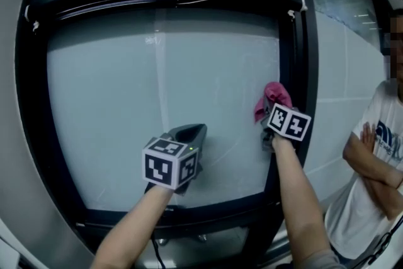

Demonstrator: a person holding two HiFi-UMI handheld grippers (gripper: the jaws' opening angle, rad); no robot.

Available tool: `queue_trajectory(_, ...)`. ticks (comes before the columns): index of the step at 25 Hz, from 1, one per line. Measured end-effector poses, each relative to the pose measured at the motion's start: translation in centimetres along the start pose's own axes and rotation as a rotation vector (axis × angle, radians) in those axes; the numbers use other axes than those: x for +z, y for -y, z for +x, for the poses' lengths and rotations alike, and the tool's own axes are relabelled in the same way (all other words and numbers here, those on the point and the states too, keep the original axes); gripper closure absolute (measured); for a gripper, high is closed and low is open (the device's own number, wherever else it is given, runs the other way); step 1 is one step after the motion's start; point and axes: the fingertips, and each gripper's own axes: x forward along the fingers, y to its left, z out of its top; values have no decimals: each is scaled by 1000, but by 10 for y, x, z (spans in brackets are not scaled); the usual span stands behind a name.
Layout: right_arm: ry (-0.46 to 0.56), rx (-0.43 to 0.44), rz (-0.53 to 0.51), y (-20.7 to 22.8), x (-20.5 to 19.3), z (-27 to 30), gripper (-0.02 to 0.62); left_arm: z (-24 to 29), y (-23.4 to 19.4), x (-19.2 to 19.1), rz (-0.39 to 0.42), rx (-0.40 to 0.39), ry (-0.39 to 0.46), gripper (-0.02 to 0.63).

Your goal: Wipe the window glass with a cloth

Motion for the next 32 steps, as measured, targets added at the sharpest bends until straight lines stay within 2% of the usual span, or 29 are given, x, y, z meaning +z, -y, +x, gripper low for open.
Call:
queue_trajectory(4,-17,21,7,-2,-5,-2,581,-4,-4,-11,-17,8,-18,600)
queue_trajectory(7,-28,85,-36,-24,4,2,583,-9,-9,-11,-22,23,-16,600)
queue_trajectory(13,-54,214,-123,-93,11,15,581,-33,-34,-6,-25,78,-11,600)
queue_trajectory(17,-37,248,-154,-133,17,24,583,-57,-58,-5,-24,127,-6,600)
queue_trajectory(24,-27,384,-208,-223,24,30,583,-99,-94,0,-34,197,12,600)
queue_trajectory(32,-21,500,-282,-318,19,34,583,-154,-137,-5,-39,286,7,600)
